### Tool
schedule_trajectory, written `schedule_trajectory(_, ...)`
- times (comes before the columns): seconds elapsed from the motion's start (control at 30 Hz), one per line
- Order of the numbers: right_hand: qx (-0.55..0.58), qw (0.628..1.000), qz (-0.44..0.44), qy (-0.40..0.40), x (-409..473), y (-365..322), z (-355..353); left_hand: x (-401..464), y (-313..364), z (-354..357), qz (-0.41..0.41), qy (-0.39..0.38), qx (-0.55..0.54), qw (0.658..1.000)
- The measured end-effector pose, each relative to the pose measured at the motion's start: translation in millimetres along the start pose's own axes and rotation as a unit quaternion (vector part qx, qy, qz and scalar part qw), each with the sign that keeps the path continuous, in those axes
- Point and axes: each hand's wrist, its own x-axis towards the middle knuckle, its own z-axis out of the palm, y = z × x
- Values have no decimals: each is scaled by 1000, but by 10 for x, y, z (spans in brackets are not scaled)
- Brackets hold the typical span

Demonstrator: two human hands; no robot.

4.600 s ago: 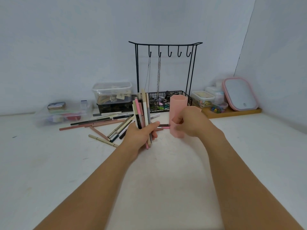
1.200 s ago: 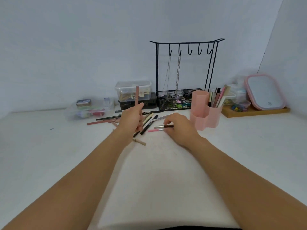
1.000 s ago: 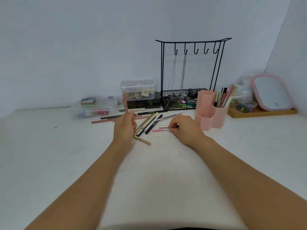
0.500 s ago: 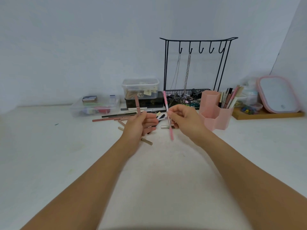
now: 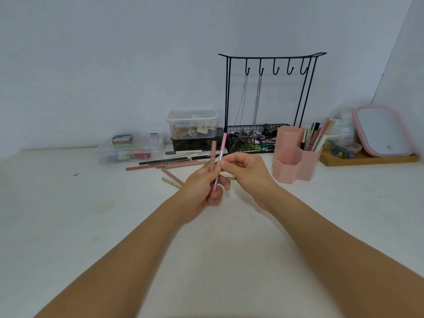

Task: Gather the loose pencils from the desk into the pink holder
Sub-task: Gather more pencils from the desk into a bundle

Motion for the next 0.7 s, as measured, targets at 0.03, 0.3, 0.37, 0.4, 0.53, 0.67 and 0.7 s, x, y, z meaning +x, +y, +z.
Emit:
schedule_trajectory(0.03,-15,1000,1,-2,1,8,-3,0,7,-4,-11,4,15,1000)
schedule_trajectory(0.3,-431,901,-30,29,133,68,-329,47,135,-167,25,152,-10,988)
schedule_trajectory(0.37,-518,855,-7,4,138,116,-408,58,154,-213,28,160,-28,986)
schedule_trajectory(0.4,-539,842,5,-8,140,127,-431,64,156,-229,27,163,-36,986)
schedule_trajectory(0.53,-562,826,22,-27,174,163,-484,98,140,-293,18,183,-53,981)
schedule_trajectory(0.67,-533,846,30,-14,214,213,-516,108,118,-328,21,181,-40,983)
schedule_trajectory(0.7,-533,845,29,-13,220,221,-519,106,115,-326,20,176,-35,983)
